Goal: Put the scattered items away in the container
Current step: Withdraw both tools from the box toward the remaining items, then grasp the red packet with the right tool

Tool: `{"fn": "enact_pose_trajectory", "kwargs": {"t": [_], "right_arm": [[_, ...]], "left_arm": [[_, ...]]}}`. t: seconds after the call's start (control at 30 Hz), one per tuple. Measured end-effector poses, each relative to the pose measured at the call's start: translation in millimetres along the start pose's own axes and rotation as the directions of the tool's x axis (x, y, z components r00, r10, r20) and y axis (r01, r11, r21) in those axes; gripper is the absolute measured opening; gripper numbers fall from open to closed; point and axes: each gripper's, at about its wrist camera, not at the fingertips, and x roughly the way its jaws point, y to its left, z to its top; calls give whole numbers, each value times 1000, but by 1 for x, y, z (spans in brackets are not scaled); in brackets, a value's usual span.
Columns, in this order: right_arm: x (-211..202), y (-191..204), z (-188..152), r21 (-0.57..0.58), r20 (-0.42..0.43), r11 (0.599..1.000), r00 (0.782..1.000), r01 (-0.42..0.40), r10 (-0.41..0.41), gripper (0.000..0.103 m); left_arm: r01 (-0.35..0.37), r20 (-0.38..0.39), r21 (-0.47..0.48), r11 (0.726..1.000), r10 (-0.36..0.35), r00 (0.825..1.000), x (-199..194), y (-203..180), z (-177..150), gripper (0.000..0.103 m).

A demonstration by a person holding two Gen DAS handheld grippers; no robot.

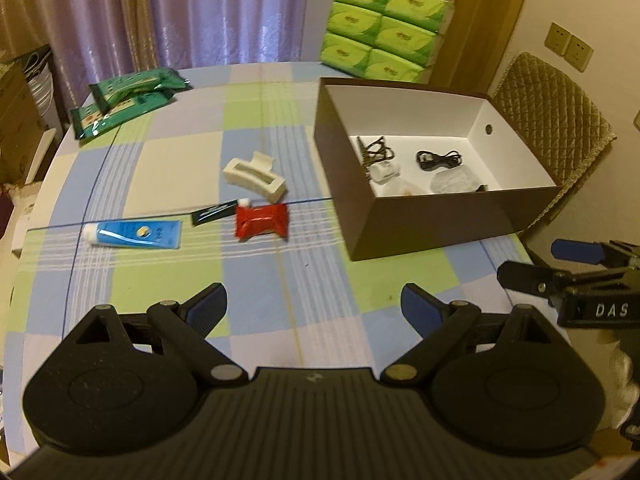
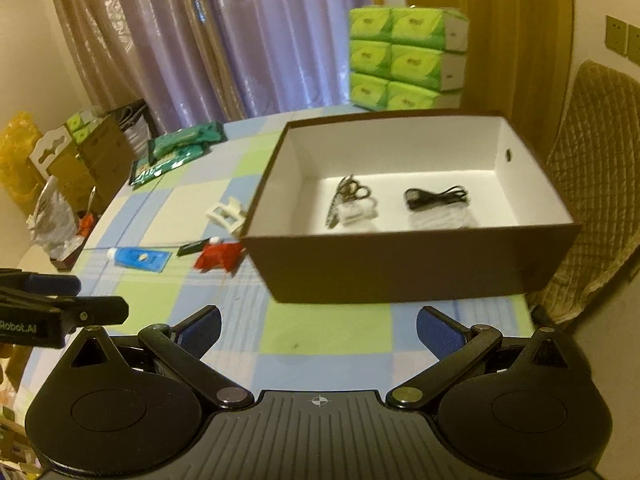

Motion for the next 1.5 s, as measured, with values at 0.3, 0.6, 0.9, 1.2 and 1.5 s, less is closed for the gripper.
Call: {"fn": "enact_pose_trajectory", "kwargs": {"t": [0.3, 0.6, 0.9, 1.2, 1.5], "right_arm": [[16, 40, -10, -21, -27, 999, 999, -29, 29, 101], [44, 86, -13, -34, -40, 998, 998, -54, 53, 101], [82, 122, -11, -27, -57, 998, 997, -49, 47, 101], [121, 149, -2, -12, -49, 999, 998, -35, 34, 101], [158, 159, 6, -2, -45, 1000, 999, 5, -5, 101]], "left_arm": [[-43, -4, -33, 999, 43, 999, -9, 38, -10, 92], [-100, -23, -72, 992, 99, 995, -7, 90, -18, 92], [-136, -38, -85, 987, 134, 990, 2, 138, -19, 92], [-149, -54, -51, 988, 146, 988, 27, 178, -6, 92], [-127, -60, -13, 992, 126, 990, 56, 201, 10, 92]]}}
